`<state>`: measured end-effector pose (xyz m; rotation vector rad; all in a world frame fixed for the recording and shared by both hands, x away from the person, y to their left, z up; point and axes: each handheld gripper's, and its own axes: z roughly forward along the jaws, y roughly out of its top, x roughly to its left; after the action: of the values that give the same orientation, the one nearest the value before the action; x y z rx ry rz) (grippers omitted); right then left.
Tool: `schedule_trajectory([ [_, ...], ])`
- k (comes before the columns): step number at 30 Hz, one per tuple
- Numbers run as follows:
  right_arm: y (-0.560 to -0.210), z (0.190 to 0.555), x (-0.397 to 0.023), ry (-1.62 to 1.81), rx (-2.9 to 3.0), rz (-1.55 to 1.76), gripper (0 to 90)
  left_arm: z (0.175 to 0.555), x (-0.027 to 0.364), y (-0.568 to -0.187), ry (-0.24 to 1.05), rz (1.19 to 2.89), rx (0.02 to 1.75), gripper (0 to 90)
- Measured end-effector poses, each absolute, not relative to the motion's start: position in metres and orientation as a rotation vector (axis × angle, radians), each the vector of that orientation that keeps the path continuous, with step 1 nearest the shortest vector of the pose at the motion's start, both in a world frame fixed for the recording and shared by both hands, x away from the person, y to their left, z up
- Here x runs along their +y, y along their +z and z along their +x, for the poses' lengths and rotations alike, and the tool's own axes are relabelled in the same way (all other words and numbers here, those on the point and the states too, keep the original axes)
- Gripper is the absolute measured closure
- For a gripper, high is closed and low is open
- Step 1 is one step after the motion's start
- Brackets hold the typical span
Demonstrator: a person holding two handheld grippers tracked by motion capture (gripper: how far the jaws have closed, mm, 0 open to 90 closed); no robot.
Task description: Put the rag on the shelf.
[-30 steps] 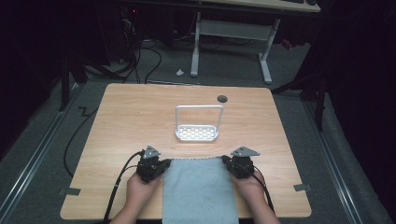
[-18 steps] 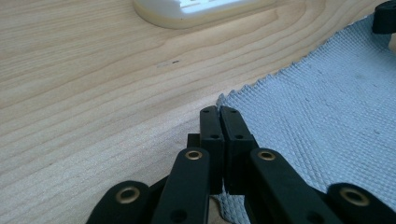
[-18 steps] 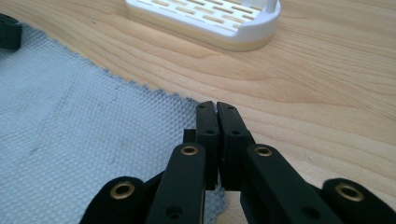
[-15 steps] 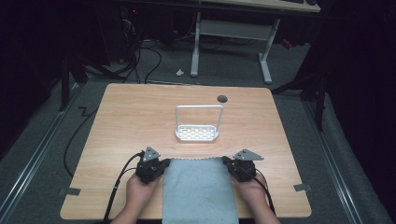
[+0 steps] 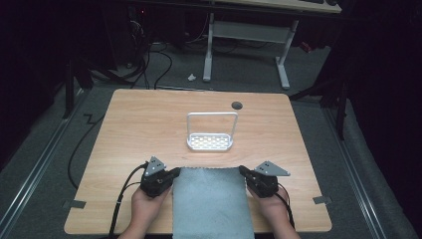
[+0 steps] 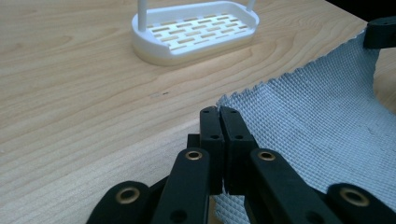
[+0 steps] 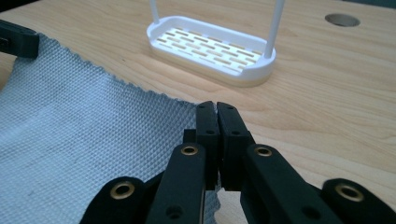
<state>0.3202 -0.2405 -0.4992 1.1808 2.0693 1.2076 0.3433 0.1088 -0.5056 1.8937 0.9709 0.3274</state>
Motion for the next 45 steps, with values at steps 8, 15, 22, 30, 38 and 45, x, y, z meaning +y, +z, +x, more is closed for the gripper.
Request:
schedule_trajectory([
  [8,-0.488,0.313,-0.235,1.243,2.029,1.116,89.1,0.333,0.107,-0.490,0.387,1.867,0.909,88.6],
  [15,-0.482,0.310,-0.231,1.264,2.012,1.078,89.1,0.328,0.105,-0.480,0.401,1.849,0.862,88.6],
  [22,-0.470,0.307,-0.232,1.290,1.966,1.047,89.1,0.325,0.107,-0.469,0.398,1.810,0.857,88.6],
  [30,-0.447,0.304,-0.236,1.340,1.893,1.029,89.1,0.327,0.109,-0.446,0.463,1.756,0.834,88.7],
  [38,-0.423,0.307,-0.244,1.366,1.816,1.004,89.5,0.334,0.115,-0.418,0.532,1.699,0.821,89.3],
  [45,-0.395,0.310,-0.252,1.392,1.750,0.970,89.7,0.339,0.110,-0.393,0.580,1.674,0.773,89.4],
])
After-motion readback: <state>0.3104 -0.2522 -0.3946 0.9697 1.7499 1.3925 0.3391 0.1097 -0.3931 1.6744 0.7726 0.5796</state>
